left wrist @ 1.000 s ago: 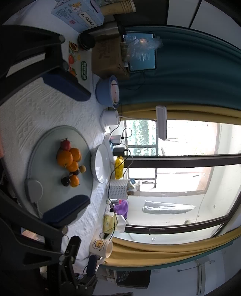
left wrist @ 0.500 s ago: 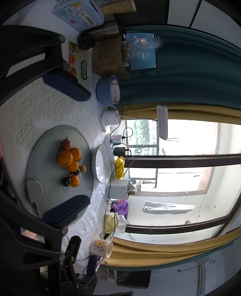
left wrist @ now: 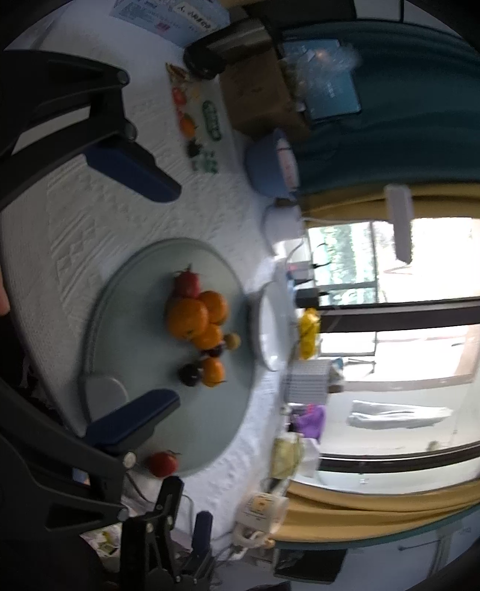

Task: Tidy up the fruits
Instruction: 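Grasp the red tomato with the right tool while the left tool grasps a large orange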

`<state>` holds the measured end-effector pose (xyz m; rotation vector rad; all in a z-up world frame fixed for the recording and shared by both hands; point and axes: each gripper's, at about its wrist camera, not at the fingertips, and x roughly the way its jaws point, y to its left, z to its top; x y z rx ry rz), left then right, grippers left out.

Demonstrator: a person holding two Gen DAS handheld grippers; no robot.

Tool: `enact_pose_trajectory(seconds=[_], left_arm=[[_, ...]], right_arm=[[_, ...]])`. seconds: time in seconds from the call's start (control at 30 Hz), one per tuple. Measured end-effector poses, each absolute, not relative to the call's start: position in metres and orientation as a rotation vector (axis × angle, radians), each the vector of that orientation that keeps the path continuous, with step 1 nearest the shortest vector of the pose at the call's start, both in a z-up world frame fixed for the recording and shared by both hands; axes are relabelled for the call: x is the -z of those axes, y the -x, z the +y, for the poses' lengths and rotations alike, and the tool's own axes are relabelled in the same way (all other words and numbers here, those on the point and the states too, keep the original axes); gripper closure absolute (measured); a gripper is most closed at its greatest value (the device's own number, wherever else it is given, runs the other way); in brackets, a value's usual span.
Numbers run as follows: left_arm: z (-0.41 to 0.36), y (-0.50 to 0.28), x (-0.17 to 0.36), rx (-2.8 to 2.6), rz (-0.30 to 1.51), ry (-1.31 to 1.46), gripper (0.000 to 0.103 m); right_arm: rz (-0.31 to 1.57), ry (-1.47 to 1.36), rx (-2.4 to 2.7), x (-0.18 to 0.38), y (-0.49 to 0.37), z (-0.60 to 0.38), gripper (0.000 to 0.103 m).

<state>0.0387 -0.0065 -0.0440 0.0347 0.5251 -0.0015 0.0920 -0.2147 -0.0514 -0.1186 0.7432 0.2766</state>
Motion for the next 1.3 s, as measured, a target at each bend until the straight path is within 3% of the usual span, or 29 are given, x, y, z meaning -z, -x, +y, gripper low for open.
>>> enact_pose_trajectory(seconds=[0.13,0.27,0.5,0.53,0.6,0.73,0.8,0.97,1.13,1.3], left_arm=[[-0.008,-0.055,0.058,0.011,0.595,-0.027,0.001],[-0.006,-0.069,0.066,0.012,0.645,-0.019,0.001],[-0.009,-0.094,0.073,0.026,0.706,-0.037,0.001],[-0.01,-0.098,0.074,0.031,0.714,-0.042,0.002],[-0.016,-0.106,0.076,0.048,0.729,-0.061,0.012],[-0.027,-0.12,0.08,0.067,0.755,-0.1,0.017],[-0.032,-0.126,0.081,0.073,0.761,-0.122,0.027],[-0.043,-0.142,0.083,0.086,0.779,-0.174,0.037],[-0.047,-0.152,0.086,0.057,0.792,-0.216,0.04],[-0.043,-0.158,0.087,0.023,0.797,-0.217,0.057]], right_arm=[[0.836,0.11,-0.308,0.072,-0.106,-0.21,0.029],[0.884,0.112,-0.353,0.083,-0.114,-0.203,0.035],[0.91,0.139,-0.398,0.09,-0.13,-0.194,0.071],[0.91,0.137,-0.401,0.09,-0.133,-0.193,0.071],[0.909,0.131,-0.405,0.091,-0.138,-0.195,0.071],[0.908,0.12,-0.407,0.09,-0.148,-0.2,0.072],[0.907,0.109,-0.412,0.09,-0.153,-0.203,0.072],[0.899,0.086,-0.417,0.088,-0.166,-0.209,0.072],[0.879,0.06,-0.426,0.083,-0.178,-0.215,0.072],[0.877,0.048,-0.435,0.084,-0.187,-0.216,0.072]])
